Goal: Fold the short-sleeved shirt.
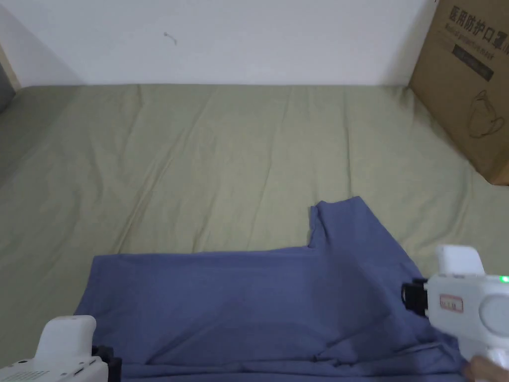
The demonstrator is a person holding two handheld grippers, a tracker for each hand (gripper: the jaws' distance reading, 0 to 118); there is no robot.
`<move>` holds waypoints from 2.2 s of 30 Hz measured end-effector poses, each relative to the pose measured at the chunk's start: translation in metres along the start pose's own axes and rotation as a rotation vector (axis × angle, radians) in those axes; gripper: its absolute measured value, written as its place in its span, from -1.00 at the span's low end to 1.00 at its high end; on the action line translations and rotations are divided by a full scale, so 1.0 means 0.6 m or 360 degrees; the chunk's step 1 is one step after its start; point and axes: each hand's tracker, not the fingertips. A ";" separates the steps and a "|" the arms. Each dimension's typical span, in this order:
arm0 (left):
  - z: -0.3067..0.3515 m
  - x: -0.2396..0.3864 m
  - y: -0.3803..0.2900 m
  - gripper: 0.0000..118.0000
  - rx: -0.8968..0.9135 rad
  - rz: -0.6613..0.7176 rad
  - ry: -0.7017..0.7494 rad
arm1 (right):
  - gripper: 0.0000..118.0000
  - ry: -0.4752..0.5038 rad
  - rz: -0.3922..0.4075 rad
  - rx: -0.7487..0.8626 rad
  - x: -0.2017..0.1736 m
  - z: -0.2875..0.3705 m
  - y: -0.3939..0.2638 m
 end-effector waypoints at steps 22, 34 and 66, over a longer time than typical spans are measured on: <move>-0.037 -0.037 0.036 -1.00 -0.0076 0.0156 0.0069 | -0.97 -0.0099 0.0043 -0.0380 0.040 -0.212 0.130; -0.285 -0.118 0.276 0.74 -0.0219 0.0222 0.0108 | -0.97 -0.0081 0.0023 -0.0376 0.041 -0.210 0.132; 0.114 -0.117 0.027 -0.93 0.0050 0.0013 0.0096 | -0.97 0.0125 -0.0015 -0.0118 0.089 0.215 -0.111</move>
